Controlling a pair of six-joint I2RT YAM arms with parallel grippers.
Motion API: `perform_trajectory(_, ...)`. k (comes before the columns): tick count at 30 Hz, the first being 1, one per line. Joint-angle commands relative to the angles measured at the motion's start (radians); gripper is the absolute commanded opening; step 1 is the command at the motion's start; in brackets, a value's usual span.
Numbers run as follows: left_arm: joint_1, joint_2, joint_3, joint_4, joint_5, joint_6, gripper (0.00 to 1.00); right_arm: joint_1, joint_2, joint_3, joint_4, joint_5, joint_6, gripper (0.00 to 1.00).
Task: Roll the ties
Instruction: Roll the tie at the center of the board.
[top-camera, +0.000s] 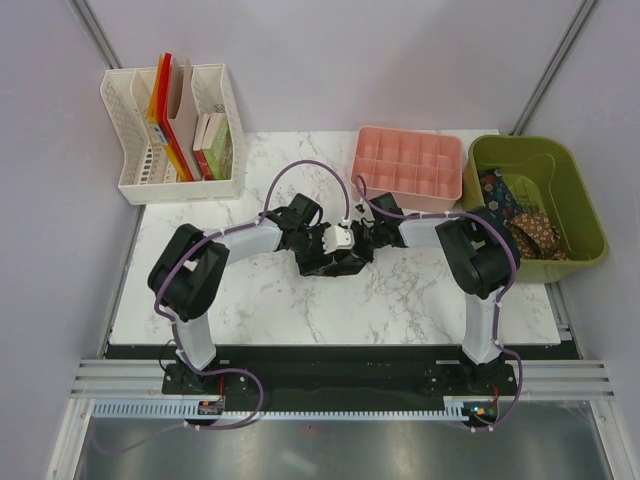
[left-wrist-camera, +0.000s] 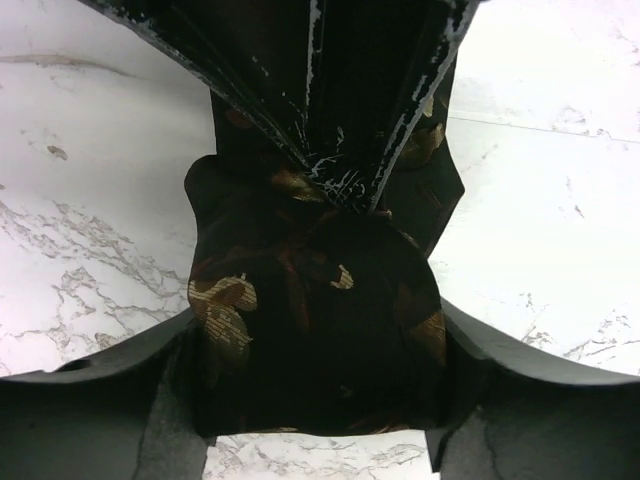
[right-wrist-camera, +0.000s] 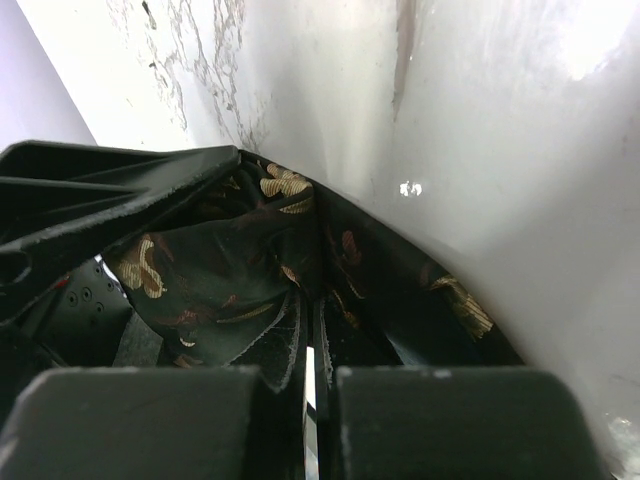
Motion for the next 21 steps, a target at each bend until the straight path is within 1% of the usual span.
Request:
perform_trajectory(1,-0.009,0.034,-0.002,0.026,-0.106,-0.017,0.68,-0.007,0.006,0.005,-0.068,0.082,-0.035,0.00)
perform_trajectory(2,-0.010,0.036,-0.002,0.025,-0.110,-0.020,0.67,-0.004,0.000,0.005,-0.070,0.079,-0.031,0.00)
perform_trajectory(5,-0.010,0.035,-0.013,0.026,-0.121,-0.023,0.58,-0.001,-0.026,0.002,-0.070,0.059,-0.005,0.00)
perform_trajectory(6,-0.010,0.031,-0.016,0.025,-0.120,-0.023,0.53,0.002,-0.035,0.002,-0.071,0.058,-0.001,0.00)
perform_trajectory(7,-0.010,0.030,-0.021,0.022,-0.120,-0.028,0.51,0.002,-0.058,0.000,-0.071,0.056,0.006,0.00)
perform_trajectory(14,-0.012,0.034,-0.025,0.014,-0.120,-0.047,0.50,0.010,-0.111,0.005,-0.082,0.028,0.048,0.00)
perform_trajectory(21,-0.012,0.039,-0.022,0.005,-0.124,-0.048,0.49,0.014,-0.129,-0.040,-0.096,0.013,0.071,0.00)
